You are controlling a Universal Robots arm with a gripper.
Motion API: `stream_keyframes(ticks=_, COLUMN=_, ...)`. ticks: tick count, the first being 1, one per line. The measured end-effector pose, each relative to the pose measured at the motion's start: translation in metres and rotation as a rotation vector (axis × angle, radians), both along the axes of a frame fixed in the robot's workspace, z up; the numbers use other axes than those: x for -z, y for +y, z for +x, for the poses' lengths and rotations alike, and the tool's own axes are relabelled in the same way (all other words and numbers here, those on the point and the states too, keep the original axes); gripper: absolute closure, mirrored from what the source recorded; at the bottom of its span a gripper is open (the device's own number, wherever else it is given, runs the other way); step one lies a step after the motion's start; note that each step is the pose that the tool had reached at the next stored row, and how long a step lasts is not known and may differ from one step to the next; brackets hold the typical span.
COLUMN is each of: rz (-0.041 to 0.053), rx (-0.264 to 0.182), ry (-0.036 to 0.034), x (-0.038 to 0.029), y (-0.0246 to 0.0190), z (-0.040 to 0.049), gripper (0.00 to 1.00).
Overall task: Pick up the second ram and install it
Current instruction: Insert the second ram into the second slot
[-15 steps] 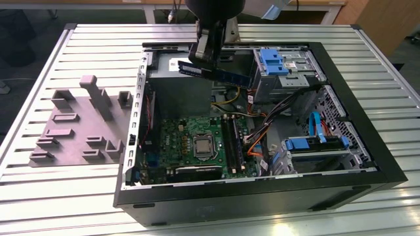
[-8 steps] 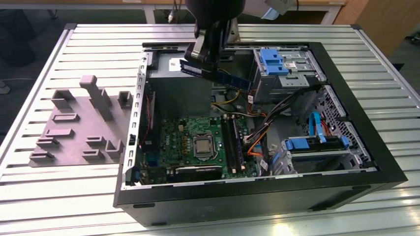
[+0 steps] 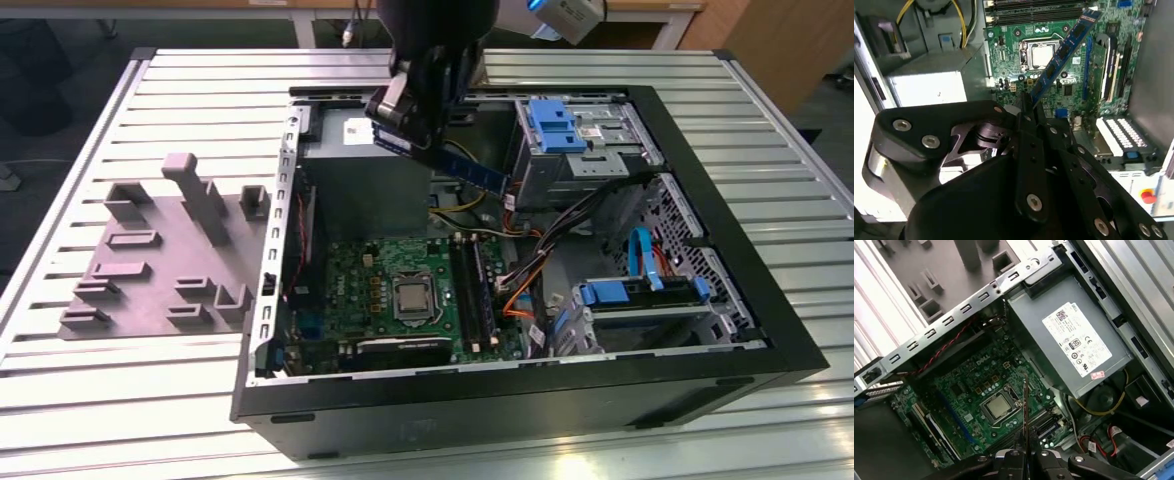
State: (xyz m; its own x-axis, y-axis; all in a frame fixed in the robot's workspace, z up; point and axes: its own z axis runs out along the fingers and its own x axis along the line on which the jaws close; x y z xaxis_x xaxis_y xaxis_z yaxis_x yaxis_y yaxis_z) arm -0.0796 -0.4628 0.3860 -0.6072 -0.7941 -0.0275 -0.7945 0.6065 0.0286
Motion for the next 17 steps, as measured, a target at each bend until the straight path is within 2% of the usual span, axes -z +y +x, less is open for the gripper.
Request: stream_keyframes(ticks=17, rz=-0.0092, rx=0.308, ry=0.0001, x=0.0055, y=0.0000, z=0.0000, gripper=0.86)
